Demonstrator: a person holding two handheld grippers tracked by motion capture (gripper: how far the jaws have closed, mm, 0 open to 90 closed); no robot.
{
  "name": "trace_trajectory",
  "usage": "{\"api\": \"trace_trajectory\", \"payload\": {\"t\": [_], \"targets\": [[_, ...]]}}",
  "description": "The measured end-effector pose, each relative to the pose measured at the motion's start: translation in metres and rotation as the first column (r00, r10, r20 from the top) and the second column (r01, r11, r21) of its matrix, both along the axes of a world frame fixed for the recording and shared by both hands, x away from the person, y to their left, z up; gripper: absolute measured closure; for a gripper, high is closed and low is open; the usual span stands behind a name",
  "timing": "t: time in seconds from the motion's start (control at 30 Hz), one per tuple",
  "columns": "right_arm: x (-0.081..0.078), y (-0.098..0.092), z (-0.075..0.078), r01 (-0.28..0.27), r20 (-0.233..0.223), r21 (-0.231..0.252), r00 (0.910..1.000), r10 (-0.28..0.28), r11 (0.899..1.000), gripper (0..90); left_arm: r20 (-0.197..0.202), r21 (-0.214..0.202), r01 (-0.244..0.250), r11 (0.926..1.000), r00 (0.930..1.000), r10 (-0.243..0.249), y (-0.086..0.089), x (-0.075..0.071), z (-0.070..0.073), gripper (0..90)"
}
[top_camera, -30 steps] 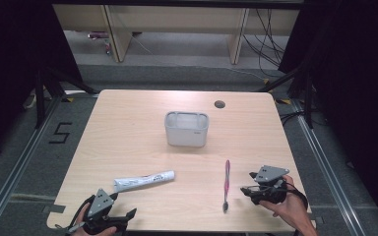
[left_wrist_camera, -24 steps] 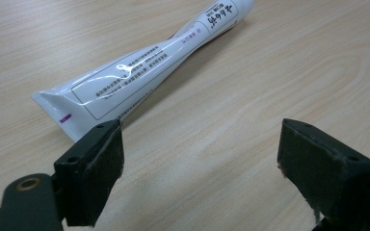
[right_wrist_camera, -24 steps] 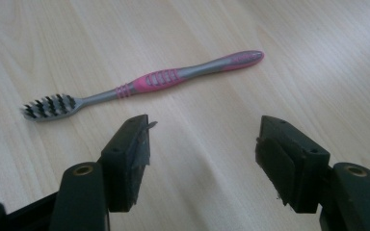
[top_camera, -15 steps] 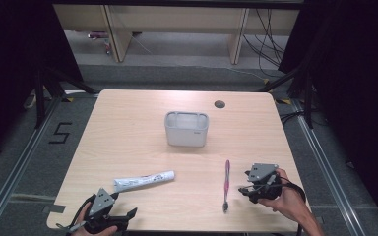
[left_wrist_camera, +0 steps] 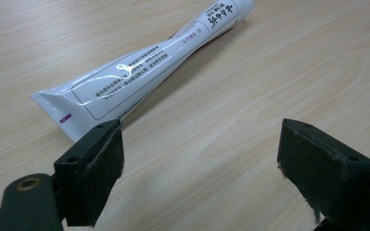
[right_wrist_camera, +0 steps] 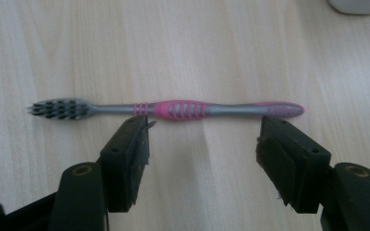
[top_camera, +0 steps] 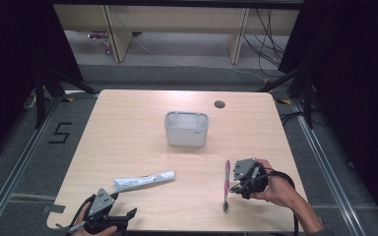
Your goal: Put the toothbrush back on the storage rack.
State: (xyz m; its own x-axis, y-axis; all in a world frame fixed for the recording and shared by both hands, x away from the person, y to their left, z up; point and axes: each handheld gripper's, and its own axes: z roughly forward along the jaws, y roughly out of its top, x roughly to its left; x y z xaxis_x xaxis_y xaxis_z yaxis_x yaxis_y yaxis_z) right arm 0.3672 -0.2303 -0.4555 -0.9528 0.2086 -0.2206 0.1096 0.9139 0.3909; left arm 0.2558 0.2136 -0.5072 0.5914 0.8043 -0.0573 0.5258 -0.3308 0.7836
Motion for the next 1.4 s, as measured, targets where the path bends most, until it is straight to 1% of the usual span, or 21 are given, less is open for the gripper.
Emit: {"api": "trace_trajectory", "payload": {"t": [0.07, 0.17, 0.2, 0.27, 0.33, 0.4, 0.57, 0.6, 0.67, 0.7, 0.73, 0.87, 0.9, 0.93, 0.97, 1.03, 1.1, 1.13, 1.23, 1.33, 1.4], "targets": [[0.002, 0.002, 0.000, -0.031, 0.003, -0.018, 0.9995, 0.031, 0.999, 36.1, 0.005, -0.033, -0.021, 0.9993, 0.9998, 0.021, -0.003, 0.000, -0.001, 16.0], [0.006, 0.008, 0.000, -0.078, -0.006, -0.057, 0.9969, 0.078, 0.995, 36.2, 0.003, -0.001, -0.007, 1.0000, 1.0000, 0.007, 0.000, 0.000, 0.000, 16.1], [0.007, 0.012, 0.000, -0.081, 0.011, -0.091, 0.9966, 0.082, 0.993, 36.2, 0.004, -0.029, -0.020, 0.9994, 0.9998, 0.020, -0.003, -0.001, -0.001, 16.1], [0.009, 0.016, 0.000, -0.125, 0.004, -0.105, 0.9920, 0.126, 0.987, 36.4, 0.004, -0.020, -0.021, 0.9996, 0.9998, 0.022, -0.003, -0.001, -0.001, 16.1], [0.009, 0.018, -0.001, -0.120, -0.001, -0.117, 0.9926, 0.121, 0.986, 36.4, 0.006, -0.018, -0.018, 0.9997, 0.9998, 0.018, -0.001, 0.000, -0.001, 16.1], [0.012, 0.023, -0.003, -0.158, -0.003, -0.153, 0.9872, 0.159, 0.976, 36.7, 0.004, -0.022, -0.018, 0.9996, 0.9998, 0.018, -0.002, -0.001, -0.001, 16.1], [0.012, 0.029, -0.006, -0.161, -0.008, -0.158, 0.9868, 0.161, 0.974, 37.0, 0.004, -0.022, -0.017, 0.9996, 0.9998, 0.017, -0.002, -0.001, -0.001, 16.1], [0.016, 0.031, -0.008, -0.196, -0.007, -0.170, 0.9802, 0.198, 0.966, 37.0, 0.002, -0.020, -0.015, 0.9997, 0.9999, 0.015, -0.002, -0.001, -0.001, 16.1], [0.017, 0.031, -0.010, -0.205, -0.008, -0.178, 0.9784, 0.206, 0.963, 37.0, 0.002, -0.025, -0.019, 0.9995, 0.9998, 0.019, -0.002, -0.001, -0.001, 16.1], [0.016, 0.031, -0.010, -0.177, -0.015, -0.184, 0.9841, 0.177, 0.967, 37.1, 0.005, -0.018, -0.020, 0.9996, 0.9998, 0.020, -0.001, -0.001, -0.001, 16.1], [0.020, 0.032, -0.011, -0.210, -0.007, -0.184, 0.9771, 0.213, 0.960, 37.0, 0.002, -0.022, -0.019, 0.9996, 0.9998, 0.019, -0.002, -0.001, -0.001, 16.1], [0.018, 0.032, -0.011, -0.192, -0.014, -0.193, 0.9812, 0.193, 0.962, 37.1, 0.003, -0.004, -0.021, 0.9998, 0.9998, 0.021, -0.001, -0.001, -0.001, 16.1], [0.021, 0.033, -0.011, -0.220, -0.007, -0.194, 0.9748, 0.223, 0.956, 37.0, 0.005, -0.022, -0.025, 0.9994, 0.9997, 0.025, -0.002, -0.001, -0.001, 16.1], [0.020, 0.033, -0.011, -0.192, -0.005, -0.195, 0.9808, 0.195, 0.962, 37.1, 0.001, 0.003, -0.020, 0.9998, 0.9998, 0.020, -0.001, -0.001, -0.001, 16.1], [0.020, 0.033, -0.010, -0.193, -0.006, -0.195, 0.9807, 0.196, 0.962, 37.1, 0.002, -0.023, -0.024, 0.9994, 0.9997, 0.024, -0.002, -0.001, -0.001, 16.1], [0.021, 0.035, -0.010, -0.202, -0.007, -0.193, 0.9789, 0.204, 0.960, 37.0, 0.003, -0.023, -0.027, 0.9994, 0.9996, 0.027, -0.002, -0.001, -0.001, 16.1], [0.023, 0.036, -0.010, -0.205, -0.001, -0.210, 0.9779, 0.209, 0.956, 37.0, 0.004, -0.004, -0.019, 0.9998, 0.9998, 0.019, -0.001, 0.000, -0.001, 16.1], [0.025, 0.038, -0.010, -0.238, 0.001, -0.209, 0.9699, 0.243, 0.948, 37.0, -0.001, 0.007, -0.006, 1.0000, 1.0000, 0.006, 0.000, -0.001, -0.001, 16.1], [0.026, 0.038, -0.009, -0.253, 0.001, -0.220, 0.9658, 0.259, 0.942, 37.0, 0.003, -0.021, -0.026, 0.9994, 0.9997, 0.026, -0.002, -0.001, -0.001, 16.1], [0.026, 0.039, -0.011, -0.255, 0.003, -0.222, 0.9651, 0.262, 0.941, 37.1, -0.003, 0.009, -0.002, 1.0000, 1.0000, 0.002, 0.001, -0.001, 0.000, 16.1], [0.026, 0.039, -0.011, -0.251, -0.003, -0.223, 0.9666, 0.256, 0.942, 37.2, 0.000, -0.009, -0.015, 0.9998, 0.9999, 0.015, 0.000, -0.001, -0.001, 16.1]]}}
